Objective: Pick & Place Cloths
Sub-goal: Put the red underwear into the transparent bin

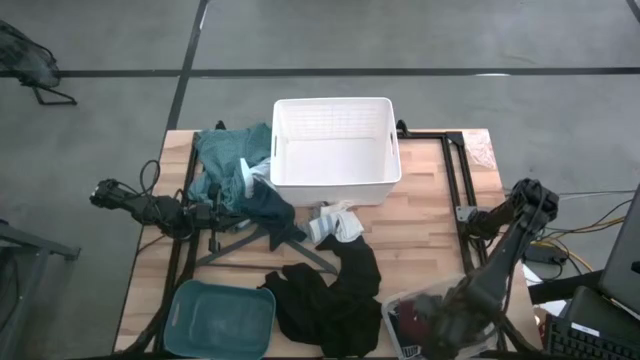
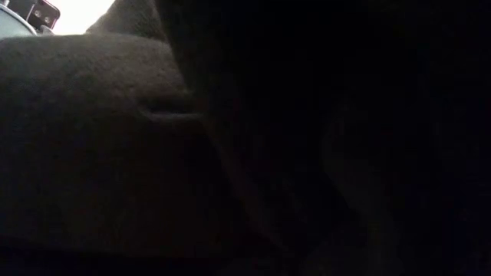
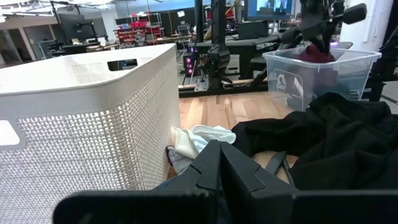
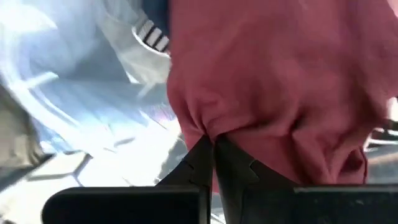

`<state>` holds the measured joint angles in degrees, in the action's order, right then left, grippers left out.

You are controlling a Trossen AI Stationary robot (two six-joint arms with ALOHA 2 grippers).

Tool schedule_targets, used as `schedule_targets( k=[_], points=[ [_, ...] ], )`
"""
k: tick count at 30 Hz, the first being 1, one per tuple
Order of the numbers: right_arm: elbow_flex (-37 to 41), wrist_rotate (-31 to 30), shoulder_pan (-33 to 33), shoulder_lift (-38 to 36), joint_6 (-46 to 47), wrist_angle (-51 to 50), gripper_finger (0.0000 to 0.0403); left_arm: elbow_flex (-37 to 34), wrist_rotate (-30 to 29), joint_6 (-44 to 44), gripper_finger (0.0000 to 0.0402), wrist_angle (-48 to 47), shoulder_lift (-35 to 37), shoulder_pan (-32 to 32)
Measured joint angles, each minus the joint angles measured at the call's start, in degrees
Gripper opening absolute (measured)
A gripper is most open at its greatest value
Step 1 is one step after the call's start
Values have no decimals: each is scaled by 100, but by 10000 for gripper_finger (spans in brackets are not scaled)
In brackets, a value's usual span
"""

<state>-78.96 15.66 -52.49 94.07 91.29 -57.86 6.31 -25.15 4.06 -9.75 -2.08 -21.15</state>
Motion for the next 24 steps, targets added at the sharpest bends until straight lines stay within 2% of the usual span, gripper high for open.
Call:
schedule_targets(
  k=[6, 16, 20, 24],
  points=[
    [0, 66, 28, 65, 52, -310, 8, 0, 0, 0, 12, 2, 1, 0],
    [2, 90, 186, -179, 1111, -1102, 12, 0, 0, 0, 12, -1, 0, 4],
    [2, 62, 205, -230, 1496, -1121, 38, 0, 0, 0, 12, -1, 0, 4],
    [2, -210, 210, -259, 1589, -1150, 82, 0, 0, 0, 12, -1, 0, 4]
  ],
)
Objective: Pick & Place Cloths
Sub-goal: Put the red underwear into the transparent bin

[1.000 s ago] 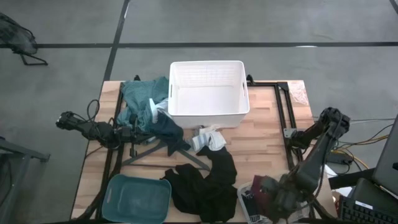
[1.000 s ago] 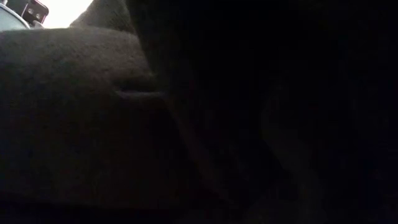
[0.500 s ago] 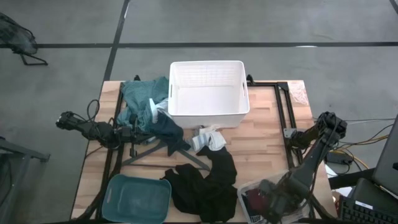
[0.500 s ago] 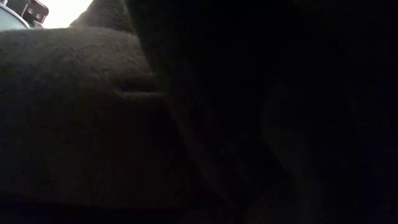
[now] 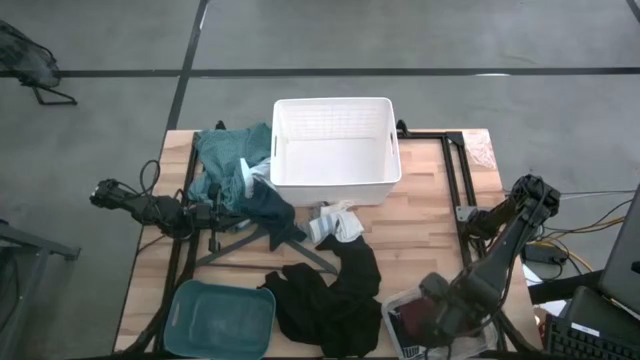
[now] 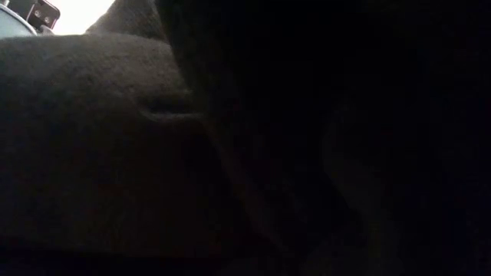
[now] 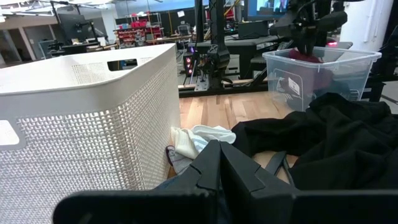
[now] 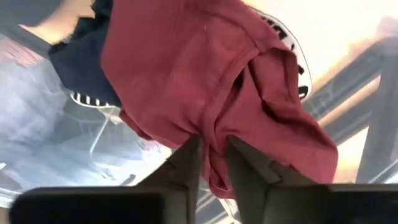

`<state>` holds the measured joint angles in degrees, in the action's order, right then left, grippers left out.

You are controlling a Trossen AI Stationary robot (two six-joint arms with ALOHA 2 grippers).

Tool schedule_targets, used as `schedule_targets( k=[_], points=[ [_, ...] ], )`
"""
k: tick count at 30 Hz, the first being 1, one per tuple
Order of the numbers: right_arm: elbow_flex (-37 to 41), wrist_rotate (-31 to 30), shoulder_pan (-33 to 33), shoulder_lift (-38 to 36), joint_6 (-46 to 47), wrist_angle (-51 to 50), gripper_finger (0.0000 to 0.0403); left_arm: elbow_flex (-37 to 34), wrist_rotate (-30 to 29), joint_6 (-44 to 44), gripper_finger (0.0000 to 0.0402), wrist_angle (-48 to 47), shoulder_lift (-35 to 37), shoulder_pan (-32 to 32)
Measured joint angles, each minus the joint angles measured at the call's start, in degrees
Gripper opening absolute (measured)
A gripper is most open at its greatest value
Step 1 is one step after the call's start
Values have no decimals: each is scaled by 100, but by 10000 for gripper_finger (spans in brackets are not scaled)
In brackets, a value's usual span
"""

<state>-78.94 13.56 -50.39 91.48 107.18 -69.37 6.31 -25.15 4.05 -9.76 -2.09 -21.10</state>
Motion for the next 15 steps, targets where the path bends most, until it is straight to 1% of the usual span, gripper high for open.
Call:
schedule_targets(
  k=[10, 15],
  points=[
    [0, -1, 96, -2, -78, -49, 229, 0, 0, 0, 12, 0, 0, -7],
    [-16, 111, 96, -2, -424, -32, 287, 0, 0, 0, 12, 0, 0, -4]
  ],
)
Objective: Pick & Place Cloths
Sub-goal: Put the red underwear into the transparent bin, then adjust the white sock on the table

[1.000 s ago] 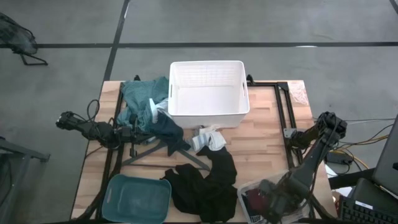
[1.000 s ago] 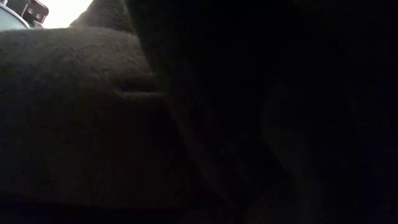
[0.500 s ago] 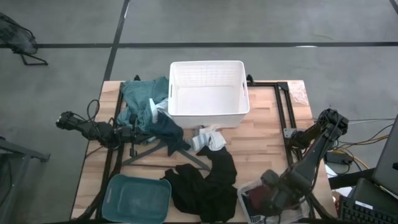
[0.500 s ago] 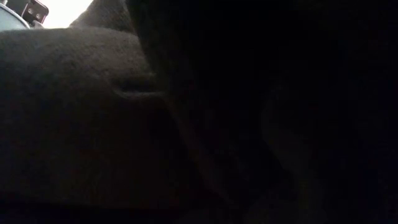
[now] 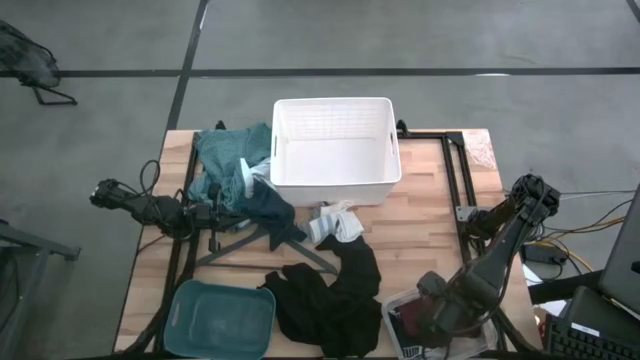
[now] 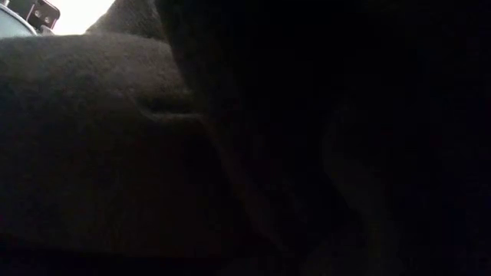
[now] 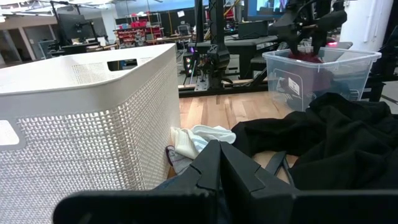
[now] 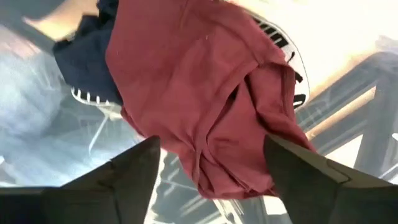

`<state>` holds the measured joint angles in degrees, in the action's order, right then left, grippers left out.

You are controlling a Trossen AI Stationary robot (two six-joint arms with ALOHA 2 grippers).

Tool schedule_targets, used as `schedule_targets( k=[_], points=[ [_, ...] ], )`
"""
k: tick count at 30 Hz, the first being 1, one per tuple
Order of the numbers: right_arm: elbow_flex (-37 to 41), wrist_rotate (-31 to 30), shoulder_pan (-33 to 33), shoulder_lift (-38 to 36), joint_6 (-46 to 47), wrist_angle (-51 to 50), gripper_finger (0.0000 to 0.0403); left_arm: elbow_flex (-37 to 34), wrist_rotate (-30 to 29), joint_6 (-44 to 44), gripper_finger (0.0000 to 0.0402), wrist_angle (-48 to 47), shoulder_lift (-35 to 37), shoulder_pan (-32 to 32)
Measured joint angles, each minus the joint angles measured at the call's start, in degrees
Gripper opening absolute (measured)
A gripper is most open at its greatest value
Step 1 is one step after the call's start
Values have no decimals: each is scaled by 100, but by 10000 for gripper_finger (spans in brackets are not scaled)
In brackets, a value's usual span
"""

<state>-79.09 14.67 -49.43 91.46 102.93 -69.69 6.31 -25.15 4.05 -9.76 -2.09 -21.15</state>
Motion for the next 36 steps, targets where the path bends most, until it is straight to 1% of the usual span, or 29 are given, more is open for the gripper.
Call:
schedule_targets(
  k=[4, 11, 14, 19, 25, 32, 36],
  points=[
    [-42, 92, 0, 0, -126, 8, 314, 0, 0, 0, 12, 0, 0, 0],
    [-315, 65, 0, -9, -308, -5, 341, 0, 0, 0, 12, 0, 0, 0],
    [-475, -232, -7, -20, -355, -47, 349, 0, 0, 0, 12, 0, 0, 0],
    [-765, -805, -4, -35, -698, -53, 358, 0, 0, 1, 12, 0, 0, 0],
    [-904, -1416, 4, -37, -1044, -81, 354, 0, 0, 0, 12, 2, 0, 0],
    [-904, -1509, 15, -35, -1084, -84, 336, 0, 0, 0, 12, 2, 0, 2],
    [-904, -1682, 15, -35, -1136, -84, 324, 0, 0, 0, 12, 2, 0, 4]
  ],
)
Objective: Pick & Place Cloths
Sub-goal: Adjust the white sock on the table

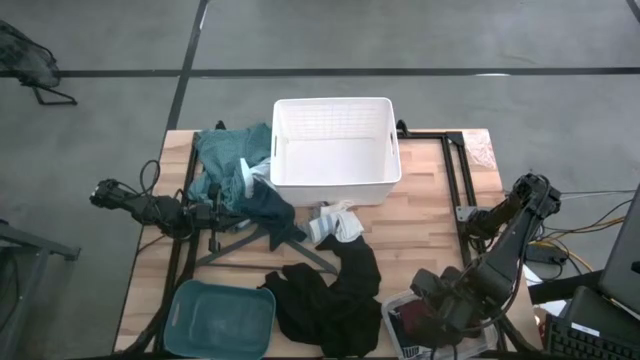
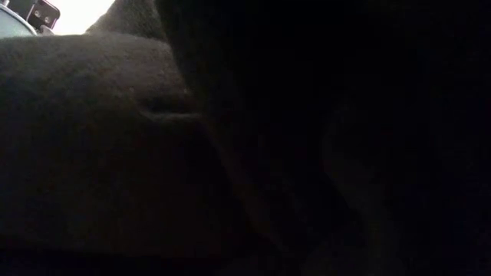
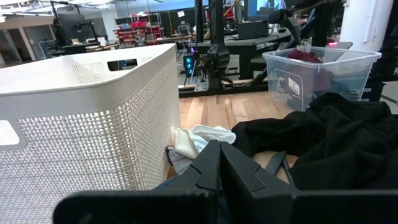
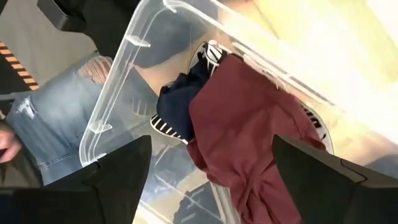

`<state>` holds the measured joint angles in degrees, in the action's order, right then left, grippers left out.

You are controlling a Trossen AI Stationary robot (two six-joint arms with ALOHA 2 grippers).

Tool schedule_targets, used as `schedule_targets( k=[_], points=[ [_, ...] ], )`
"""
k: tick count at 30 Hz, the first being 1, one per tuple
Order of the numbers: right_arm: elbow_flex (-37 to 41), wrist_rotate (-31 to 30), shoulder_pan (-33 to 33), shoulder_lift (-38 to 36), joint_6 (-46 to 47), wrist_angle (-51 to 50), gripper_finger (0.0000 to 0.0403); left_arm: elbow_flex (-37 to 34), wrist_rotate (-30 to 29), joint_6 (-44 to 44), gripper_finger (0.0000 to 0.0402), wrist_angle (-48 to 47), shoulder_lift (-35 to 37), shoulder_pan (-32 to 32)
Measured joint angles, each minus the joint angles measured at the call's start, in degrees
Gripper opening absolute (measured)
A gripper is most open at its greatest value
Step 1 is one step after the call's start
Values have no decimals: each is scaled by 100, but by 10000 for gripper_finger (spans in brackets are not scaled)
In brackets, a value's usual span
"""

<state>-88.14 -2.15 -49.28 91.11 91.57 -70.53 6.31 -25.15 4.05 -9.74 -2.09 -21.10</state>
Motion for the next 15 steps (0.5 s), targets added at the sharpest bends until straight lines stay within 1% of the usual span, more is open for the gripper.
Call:
schedule_targets(
  k=[5, 15],
  points=[
    [0, -245, 62, 0, -158, 1, 311, 0, 0, 0, 12, 0, 0, 0],
    [2, -262, 308, 0, -556, 10, 291, 0, 0, 0, 12, 1, 0, -2]
  ],
)
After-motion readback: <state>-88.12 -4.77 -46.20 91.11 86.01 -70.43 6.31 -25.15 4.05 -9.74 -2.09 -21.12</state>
